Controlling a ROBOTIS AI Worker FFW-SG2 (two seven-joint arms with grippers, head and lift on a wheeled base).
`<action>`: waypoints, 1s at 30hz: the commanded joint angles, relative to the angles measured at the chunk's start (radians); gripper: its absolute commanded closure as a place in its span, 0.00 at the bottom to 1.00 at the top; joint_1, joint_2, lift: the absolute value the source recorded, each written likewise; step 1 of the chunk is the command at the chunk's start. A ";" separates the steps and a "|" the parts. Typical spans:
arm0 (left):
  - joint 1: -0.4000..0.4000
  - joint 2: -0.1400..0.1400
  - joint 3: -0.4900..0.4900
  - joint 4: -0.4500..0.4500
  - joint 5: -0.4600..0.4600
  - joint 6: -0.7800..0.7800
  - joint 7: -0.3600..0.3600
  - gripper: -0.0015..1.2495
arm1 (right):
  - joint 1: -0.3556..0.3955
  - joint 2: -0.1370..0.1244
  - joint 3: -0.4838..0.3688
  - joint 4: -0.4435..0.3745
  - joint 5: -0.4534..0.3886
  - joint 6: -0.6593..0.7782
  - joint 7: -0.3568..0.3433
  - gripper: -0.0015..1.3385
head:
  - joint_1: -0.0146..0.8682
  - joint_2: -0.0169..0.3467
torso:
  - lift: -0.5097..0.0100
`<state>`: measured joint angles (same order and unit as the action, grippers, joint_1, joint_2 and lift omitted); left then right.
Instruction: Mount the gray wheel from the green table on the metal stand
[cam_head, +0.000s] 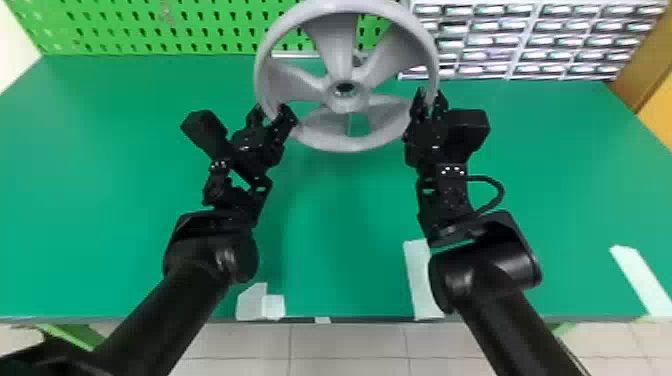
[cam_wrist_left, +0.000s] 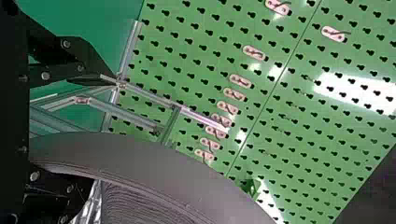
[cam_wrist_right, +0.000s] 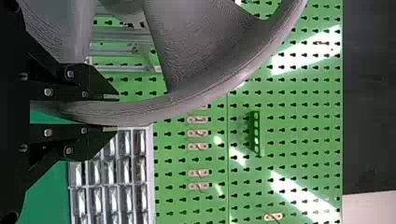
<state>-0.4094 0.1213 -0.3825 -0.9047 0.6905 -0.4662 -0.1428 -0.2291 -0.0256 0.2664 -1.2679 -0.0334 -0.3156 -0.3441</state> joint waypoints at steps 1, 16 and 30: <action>-0.009 0.000 0.002 0.010 -0.002 -0.002 0.000 0.57 | -0.009 0.001 -0.001 0.005 0.003 0.009 -0.001 0.86 | 1.00 0.19 | 0.80; -0.040 -0.014 0.007 0.050 -0.017 0.000 0.006 0.57 | -0.023 0.003 0.004 0.005 0.001 0.041 -0.001 0.86 | 1.00 0.19 | 0.80; -0.049 -0.034 0.024 0.081 -0.052 0.000 0.051 0.57 | -0.029 0.015 -0.001 0.018 0.009 0.052 -0.001 0.86 | 1.00 0.19 | 0.80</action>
<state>-0.4585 0.0906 -0.3617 -0.8276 0.6464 -0.4664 -0.1428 -0.2569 -0.0134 0.2679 -1.2542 -0.0250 -0.2678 -0.3439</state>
